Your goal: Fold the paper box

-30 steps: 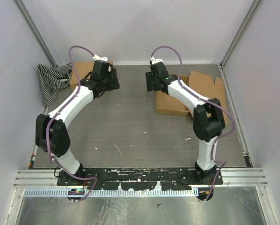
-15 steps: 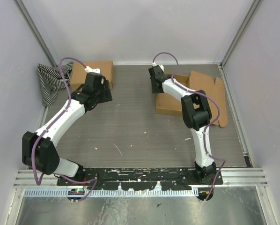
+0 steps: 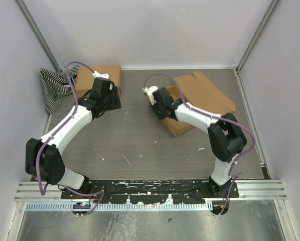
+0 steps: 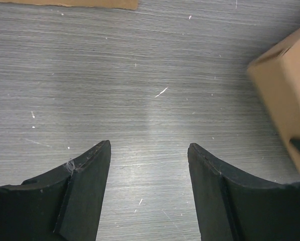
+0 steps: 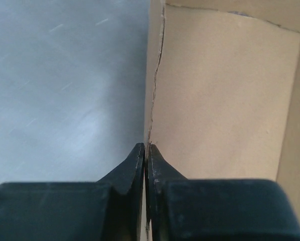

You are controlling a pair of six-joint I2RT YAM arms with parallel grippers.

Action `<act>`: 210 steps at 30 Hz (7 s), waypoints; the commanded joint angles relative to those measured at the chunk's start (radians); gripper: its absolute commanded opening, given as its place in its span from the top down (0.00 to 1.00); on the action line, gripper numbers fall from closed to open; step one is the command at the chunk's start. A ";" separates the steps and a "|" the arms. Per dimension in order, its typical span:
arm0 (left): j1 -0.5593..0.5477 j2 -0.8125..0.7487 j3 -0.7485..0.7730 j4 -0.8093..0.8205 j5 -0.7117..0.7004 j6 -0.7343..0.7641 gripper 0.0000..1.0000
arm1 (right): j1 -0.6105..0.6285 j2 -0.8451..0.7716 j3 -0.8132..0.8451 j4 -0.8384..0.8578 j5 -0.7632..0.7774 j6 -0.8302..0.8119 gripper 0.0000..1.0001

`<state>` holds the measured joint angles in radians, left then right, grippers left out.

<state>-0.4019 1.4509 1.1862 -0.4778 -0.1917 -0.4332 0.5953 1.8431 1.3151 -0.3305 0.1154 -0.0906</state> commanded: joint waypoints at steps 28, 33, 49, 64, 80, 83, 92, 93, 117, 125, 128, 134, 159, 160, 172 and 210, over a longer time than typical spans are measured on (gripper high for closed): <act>0.004 0.161 0.049 -0.056 -0.106 -0.025 0.24 | -0.280 -0.437 -0.264 0.038 -0.071 0.501 0.00; 0.119 0.240 0.076 0.021 0.018 -0.063 0.26 | -0.402 -0.230 -0.111 0.061 -0.212 0.468 0.00; 0.153 0.510 0.273 0.048 0.247 -0.047 0.30 | -0.503 0.166 0.147 0.052 -0.599 0.430 0.27; 0.152 0.535 0.334 0.082 0.333 -0.075 0.39 | -0.502 0.199 0.235 -0.042 -0.588 0.394 0.49; 0.070 0.557 0.419 0.064 0.317 -0.030 0.57 | -0.456 0.232 0.385 -0.215 -0.439 0.326 0.52; 0.047 0.582 0.460 0.042 0.304 -0.016 0.57 | -0.435 0.249 0.417 -0.250 -0.386 0.307 0.52; 0.014 0.656 0.570 -0.047 0.276 0.018 0.57 | -0.409 0.264 0.438 -0.291 -0.312 0.286 0.52; 0.011 0.662 0.581 -0.056 0.272 0.022 0.57 | -0.407 0.264 0.438 -0.291 -0.312 0.286 0.52; -0.132 0.812 0.834 -0.266 0.096 0.130 0.57 | -0.283 0.309 0.534 -0.373 -0.140 0.281 0.52; -0.163 0.873 0.913 -0.343 0.031 0.161 0.57 | -0.253 0.340 0.563 -0.398 -0.094 0.282 0.52; -0.173 0.881 0.932 -0.361 0.004 0.173 0.56 | -0.244 0.351 0.572 -0.404 -0.088 0.282 0.52; -0.173 0.864 0.914 -0.364 -0.128 0.180 0.98 | -0.249 0.341 0.579 -0.412 -0.036 0.282 0.51; -0.160 0.335 0.031 0.762 -0.321 0.234 1.00 | -0.436 0.213 0.554 -0.420 -0.373 0.232 0.48; -0.159 0.322 -0.018 0.826 -0.323 0.235 1.00 | -0.440 0.209 0.552 -0.417 -0.393 0.229 0.48; -0.158 0.268 -0.236 1.280 -0.255 0.294 1.00 | -0.479 0.166 0.580 -0.403 -0.529 0.164 0.38; -0.031 0.299 0.613 -0.164 0.042 0.353 0.30 | -0.383 -0.230 -0.003 0.348 -0.262 0.008 0.98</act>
<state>-0.4294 1.6695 1.7123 -0.3801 -0.2749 -0.0868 0.2035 1.6852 1.3243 -0.0921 -0.1474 -0.0662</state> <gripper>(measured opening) 0.716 0.055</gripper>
